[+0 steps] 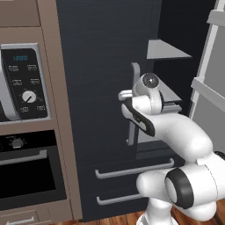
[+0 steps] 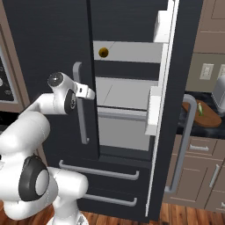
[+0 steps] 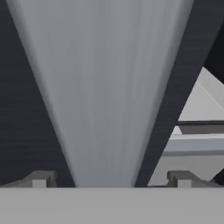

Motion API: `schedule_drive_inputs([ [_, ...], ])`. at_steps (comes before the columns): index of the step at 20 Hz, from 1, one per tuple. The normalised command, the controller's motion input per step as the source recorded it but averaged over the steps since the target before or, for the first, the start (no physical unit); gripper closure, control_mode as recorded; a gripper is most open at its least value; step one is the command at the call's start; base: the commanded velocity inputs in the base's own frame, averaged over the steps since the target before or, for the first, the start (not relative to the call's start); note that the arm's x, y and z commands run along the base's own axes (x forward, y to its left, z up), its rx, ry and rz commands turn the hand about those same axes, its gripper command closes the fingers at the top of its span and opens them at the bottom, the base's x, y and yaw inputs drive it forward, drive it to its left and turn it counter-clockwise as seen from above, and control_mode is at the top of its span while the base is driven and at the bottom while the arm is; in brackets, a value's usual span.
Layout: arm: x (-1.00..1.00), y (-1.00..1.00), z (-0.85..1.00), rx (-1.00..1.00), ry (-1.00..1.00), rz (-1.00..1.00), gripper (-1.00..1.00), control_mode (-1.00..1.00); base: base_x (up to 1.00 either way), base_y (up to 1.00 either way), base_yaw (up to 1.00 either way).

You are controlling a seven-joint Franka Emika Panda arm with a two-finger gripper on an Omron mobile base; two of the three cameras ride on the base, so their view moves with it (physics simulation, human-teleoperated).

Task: Retrieve a lemon from the fridge and place it on the cutting board with the fish.

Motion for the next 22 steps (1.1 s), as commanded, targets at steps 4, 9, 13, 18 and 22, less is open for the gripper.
schedule_drive_inputs([
  [4, 0.44, 0.00, 0.00, 0.00, -0.05, 0.00, -1.00, -1.00, 0.00, 0.00, 0.00],
  [9, 0.31, 0.00, 0.00, 0.00, 0.00, 0.03, -1.00, -1.00, 0.00, 0.00, 0.00],
  [13, 0.20, 0.00, 0.00, 0.00, 0.06, 0.01, 1.00, -1.00, 0.00, 0.00, 0.00],
  [18, 0.00, 0.00, 0.00, 0.00, 0.04, -0.01, 1.00, -1.00, 0.00, 0.00, 0.00],
  [22, -0.16, 0.02, 0.08, 0.00, 0.08, -0.15, 1.00, -1.00, 0.00, 0.00, 0.00],
])
